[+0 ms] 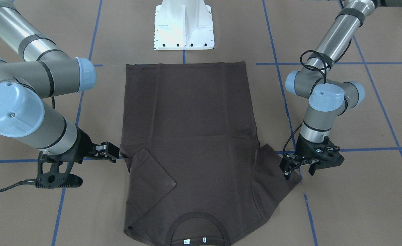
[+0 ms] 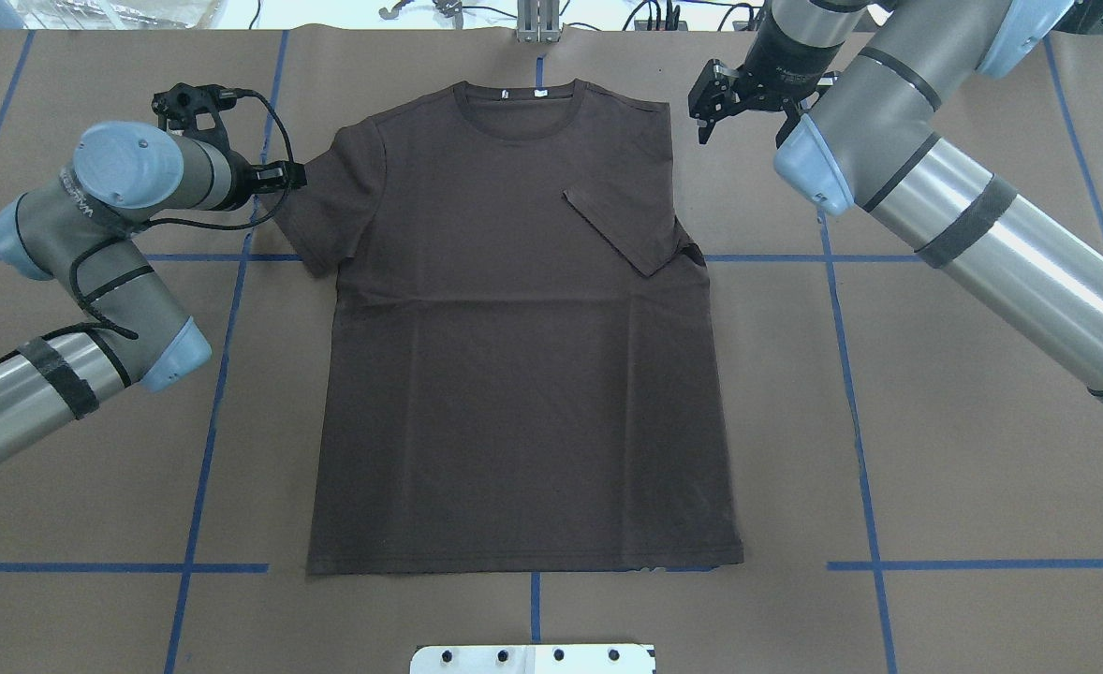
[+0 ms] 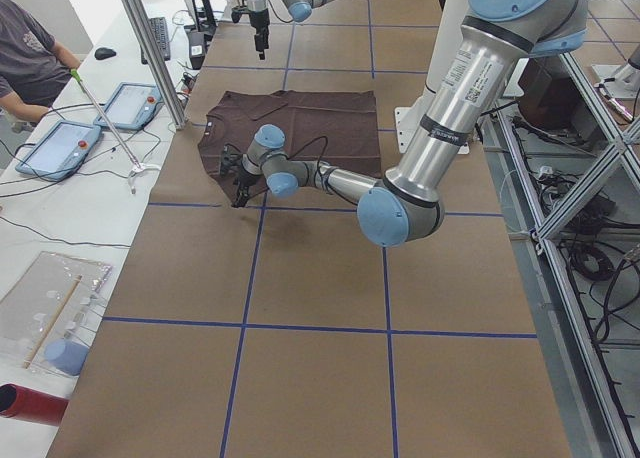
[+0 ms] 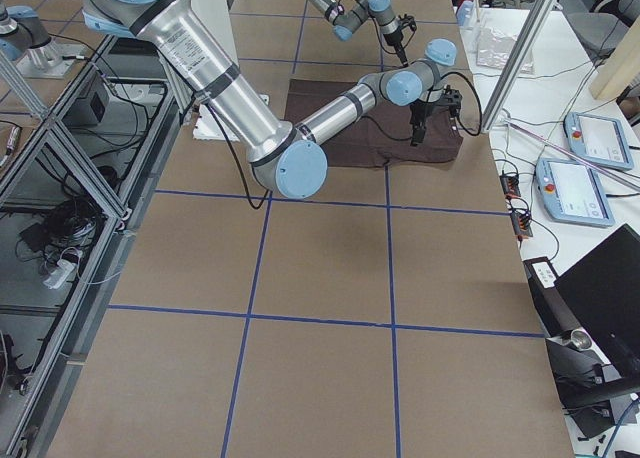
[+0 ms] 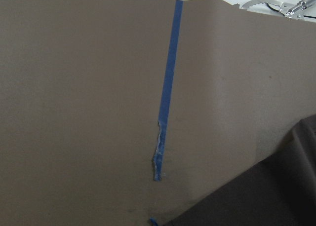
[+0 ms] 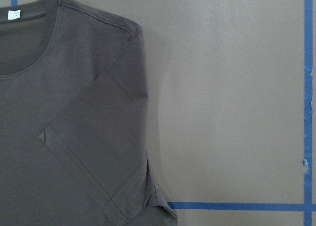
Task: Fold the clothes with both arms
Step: 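Fold the sleeve nearest the left gripper inward while the right gripper withdraws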
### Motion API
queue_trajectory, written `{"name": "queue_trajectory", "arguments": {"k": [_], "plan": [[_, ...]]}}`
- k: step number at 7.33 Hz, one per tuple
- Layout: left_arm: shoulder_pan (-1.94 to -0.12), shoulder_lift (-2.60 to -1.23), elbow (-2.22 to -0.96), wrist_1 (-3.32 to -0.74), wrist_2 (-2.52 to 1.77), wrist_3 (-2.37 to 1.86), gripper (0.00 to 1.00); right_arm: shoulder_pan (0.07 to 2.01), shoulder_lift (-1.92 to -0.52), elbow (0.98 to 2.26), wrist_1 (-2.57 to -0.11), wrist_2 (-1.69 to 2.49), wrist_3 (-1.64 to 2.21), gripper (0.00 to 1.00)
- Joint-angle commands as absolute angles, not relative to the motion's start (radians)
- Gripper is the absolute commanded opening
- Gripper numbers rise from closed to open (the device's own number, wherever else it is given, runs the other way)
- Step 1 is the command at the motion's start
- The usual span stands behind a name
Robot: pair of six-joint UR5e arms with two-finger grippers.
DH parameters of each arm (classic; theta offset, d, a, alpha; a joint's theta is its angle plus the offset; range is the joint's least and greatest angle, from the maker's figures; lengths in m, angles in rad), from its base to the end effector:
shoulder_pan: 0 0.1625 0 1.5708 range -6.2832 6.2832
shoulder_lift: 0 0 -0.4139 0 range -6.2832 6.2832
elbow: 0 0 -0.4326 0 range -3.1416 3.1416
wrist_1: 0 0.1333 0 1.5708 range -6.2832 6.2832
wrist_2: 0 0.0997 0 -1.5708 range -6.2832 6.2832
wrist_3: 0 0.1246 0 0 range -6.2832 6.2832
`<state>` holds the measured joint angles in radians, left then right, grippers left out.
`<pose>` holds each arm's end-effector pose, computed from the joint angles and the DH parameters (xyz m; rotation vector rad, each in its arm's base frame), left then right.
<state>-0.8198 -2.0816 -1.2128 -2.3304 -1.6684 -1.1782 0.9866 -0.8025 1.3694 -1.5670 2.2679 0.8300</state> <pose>0.4498 -0.6594 0.4547 0.4473 0.8054 -0.3522 -0.3902 -0.6868 0.2544 -0.0243 -0.8692 0.0313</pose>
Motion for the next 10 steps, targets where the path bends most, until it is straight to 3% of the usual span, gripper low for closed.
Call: {"name": "queue_trajectory", "arguments": {"k": [1,3,7,9,10], "plan": [[-0.807,-2.086,-1.197,-2.336,-1.663,-1.18,0.9,0.986,-0.804,1.37,-1.565,2.267,0.834,1.0],[-0.808,-2.086,-1.195,-2.335,-1.663,-1.175,0.81,0.986,-0.804,1.37,-1.565,2.266,0.836,1.0],[-0.808,-2.086,-1.197,-2.333,-1.663,-1.167,0.21,0.985,-0.804,1.368,-1.563,2.266,0.836,1.0],[-0.808,-2.091,-1.212,-2.321,-1.67,-1.169,0.0,0.985,-0.807,1.368,-1.563,2.266,0.835,1.0],[-0.81,-2.095,-1.23,-2.318,-1.674,-1.169,0.0,0.985,-0.808,1.368,-1.563,2.266,0.834,1.0]]}}
